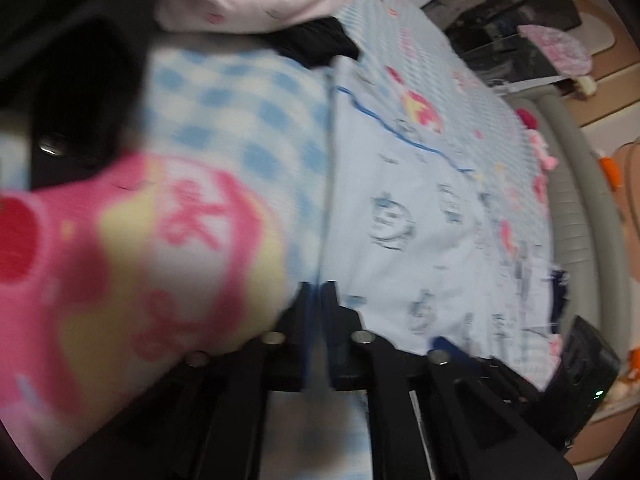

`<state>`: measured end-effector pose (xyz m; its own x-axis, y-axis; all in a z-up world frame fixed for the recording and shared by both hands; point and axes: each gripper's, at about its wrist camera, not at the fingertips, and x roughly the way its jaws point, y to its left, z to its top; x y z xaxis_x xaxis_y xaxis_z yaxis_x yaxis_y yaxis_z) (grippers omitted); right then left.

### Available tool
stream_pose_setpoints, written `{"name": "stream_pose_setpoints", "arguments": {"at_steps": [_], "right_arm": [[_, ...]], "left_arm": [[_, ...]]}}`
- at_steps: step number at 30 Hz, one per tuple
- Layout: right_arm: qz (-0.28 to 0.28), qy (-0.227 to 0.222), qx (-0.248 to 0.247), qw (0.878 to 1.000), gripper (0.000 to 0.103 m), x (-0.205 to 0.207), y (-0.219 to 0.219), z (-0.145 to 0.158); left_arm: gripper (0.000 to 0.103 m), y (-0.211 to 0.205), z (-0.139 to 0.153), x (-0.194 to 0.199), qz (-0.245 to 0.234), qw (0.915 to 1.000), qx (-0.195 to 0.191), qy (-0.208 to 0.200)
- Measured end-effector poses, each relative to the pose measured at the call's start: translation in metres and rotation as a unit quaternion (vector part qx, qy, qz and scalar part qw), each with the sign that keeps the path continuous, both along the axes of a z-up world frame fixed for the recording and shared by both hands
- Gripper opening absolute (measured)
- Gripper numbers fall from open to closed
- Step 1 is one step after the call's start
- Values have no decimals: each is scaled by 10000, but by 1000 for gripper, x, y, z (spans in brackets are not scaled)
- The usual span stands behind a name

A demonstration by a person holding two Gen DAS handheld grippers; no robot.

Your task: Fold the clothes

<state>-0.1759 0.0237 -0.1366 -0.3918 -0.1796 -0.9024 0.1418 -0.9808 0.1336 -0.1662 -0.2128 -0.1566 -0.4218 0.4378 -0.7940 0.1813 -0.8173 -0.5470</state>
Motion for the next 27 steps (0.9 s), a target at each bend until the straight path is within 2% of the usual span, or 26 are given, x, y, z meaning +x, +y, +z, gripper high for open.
{"name": "stream_pose_setpoints", "arguments": {"at_steps": [1, 2, 5, 7, 9, 13, 15, 16, 17, 21, 27], "right_arm": [[-19, -19, 19, 10000, 42, 1, 3, 0], [-43, 18, -41, 10000, 42, 1, 5, 2], [-112, 129, -222, 9996, 44, 4, 13, 10], [-107, 205, -261, 9994, 44, -2, 13, 15], [-102, 280, -300, 9991, 44, -8, 13, 20], [1, 181, -266, 9995, 44, -26, 7, 18], [48, 105, -144, 9998, 44, -34, 4, 12], [42, 54, 11, 10000, 44, -36, 3, 6], [36, 3, 161, 9999, 44, -39, 2, 1], [-97, 5, 93, 9999, 42, -37, 11, -4], [-160, 45, 124, 9998, 41, -38, 18, -6]], "left_arm": [[3, -2, 1, 1, 35, 9999, -131, -1], [3, -4, 3, 2, 43, 10000, -59, 24], [5, -13, 2, 1, 87, 9980, 611, 116], [11, -16, 1, -1, 114, 9953, 953, 162], [27, -18, -2, -3, 121, 9923, 1220, 186], [30, -22, -6, -6, 135, 9841, 1753, 235], [39, -22, -7, -7, 118, 9796, 1989, 264], [40, -22, -8, -6, 100, 9779, 2072, 274], [40, -20, -8, -7, 73, 9789, 2026, 252], [38, -8, -9, -11, -38, 9857, 1676, 173], [37, 4, -6, -18, -227, 9902, 1364, 208]]}}
